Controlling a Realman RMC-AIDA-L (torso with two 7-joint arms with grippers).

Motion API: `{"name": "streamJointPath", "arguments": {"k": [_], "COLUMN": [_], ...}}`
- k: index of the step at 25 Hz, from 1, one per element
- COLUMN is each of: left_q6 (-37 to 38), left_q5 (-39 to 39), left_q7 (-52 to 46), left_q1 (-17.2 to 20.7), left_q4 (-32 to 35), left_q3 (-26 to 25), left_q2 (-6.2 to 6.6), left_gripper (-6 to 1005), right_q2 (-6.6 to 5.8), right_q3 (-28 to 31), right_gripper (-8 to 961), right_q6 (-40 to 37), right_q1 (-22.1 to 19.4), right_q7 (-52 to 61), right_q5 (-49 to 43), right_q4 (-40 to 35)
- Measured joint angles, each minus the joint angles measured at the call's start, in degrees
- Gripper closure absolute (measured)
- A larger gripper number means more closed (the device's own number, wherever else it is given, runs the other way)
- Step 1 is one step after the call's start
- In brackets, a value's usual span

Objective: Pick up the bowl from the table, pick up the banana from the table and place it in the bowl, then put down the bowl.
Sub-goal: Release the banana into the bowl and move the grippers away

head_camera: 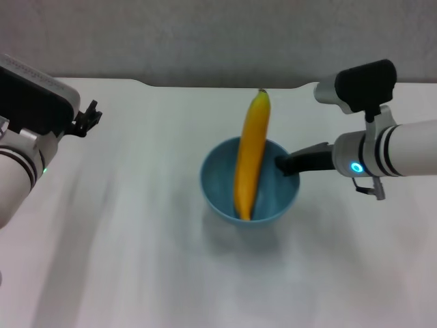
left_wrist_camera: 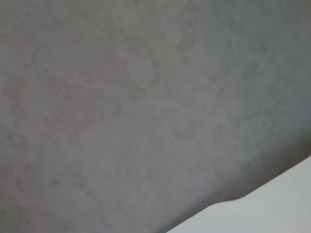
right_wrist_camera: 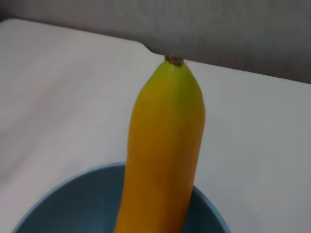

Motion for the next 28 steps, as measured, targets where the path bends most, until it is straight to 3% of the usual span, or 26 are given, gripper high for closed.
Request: {"name": "streamJointPath", "arguments": {"k": [13,28], "left_q6": [0.1,0.1], "left_q5": [-0.1,-0.2], "left_q7": [-2.7,-3.8], "left_q1": [0.3,0.5], "left_q4": [0.4,0.5], "left_q3": [0.3,0.3], "left_q2": [0.17,0.09], "left_gripper": [168,168], "right_q2": [0.34,0.26], "right_q3": [-9.0,-11.1], "right_gripper": [917,914], "right_q6": [0.5,1.3], "right_q1": [0.5,0.2], "right_q7": [-2.2,0.5], "right_q5": [11.0,12.3], "right_q4": [-4.6,-5.5]}}
